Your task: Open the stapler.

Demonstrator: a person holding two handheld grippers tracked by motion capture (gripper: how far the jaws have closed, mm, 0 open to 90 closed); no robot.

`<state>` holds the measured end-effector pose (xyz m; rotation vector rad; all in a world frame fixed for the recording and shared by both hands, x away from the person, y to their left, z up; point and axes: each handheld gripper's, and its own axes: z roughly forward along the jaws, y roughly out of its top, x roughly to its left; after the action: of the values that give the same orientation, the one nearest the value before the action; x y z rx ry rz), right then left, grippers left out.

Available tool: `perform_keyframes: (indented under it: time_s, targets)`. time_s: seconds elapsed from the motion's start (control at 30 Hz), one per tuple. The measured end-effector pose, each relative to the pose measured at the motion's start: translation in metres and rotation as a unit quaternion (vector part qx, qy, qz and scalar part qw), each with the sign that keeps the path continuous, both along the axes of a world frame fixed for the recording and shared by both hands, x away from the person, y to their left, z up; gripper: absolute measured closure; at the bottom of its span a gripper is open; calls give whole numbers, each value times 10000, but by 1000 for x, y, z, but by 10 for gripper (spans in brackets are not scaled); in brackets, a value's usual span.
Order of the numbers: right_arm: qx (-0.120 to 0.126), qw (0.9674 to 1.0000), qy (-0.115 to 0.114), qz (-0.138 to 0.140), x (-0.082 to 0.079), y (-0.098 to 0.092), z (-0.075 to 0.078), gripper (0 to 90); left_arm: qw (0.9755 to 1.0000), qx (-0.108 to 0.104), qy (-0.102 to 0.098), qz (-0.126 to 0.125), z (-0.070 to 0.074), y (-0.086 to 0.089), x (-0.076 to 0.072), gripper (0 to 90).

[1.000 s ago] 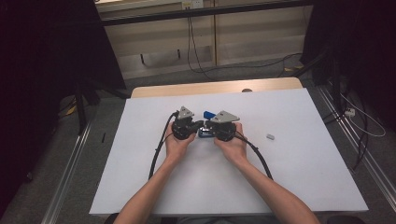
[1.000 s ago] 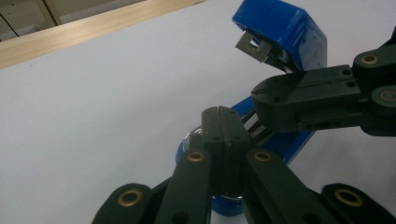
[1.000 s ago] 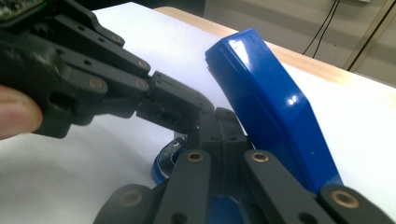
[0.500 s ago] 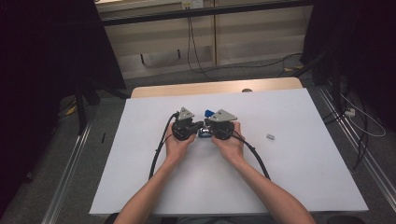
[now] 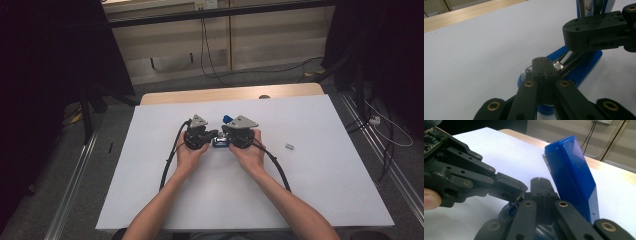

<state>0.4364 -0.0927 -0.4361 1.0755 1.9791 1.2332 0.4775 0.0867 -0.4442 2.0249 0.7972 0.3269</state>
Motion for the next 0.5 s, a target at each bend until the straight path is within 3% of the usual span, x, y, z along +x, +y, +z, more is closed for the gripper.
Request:
perform_keyframes:
  time_s: [0.5]
  targets:
    - [-32,9998,-61,-185,-2,-5,5,900,10000,23,-6,-53,0,1,1,900]
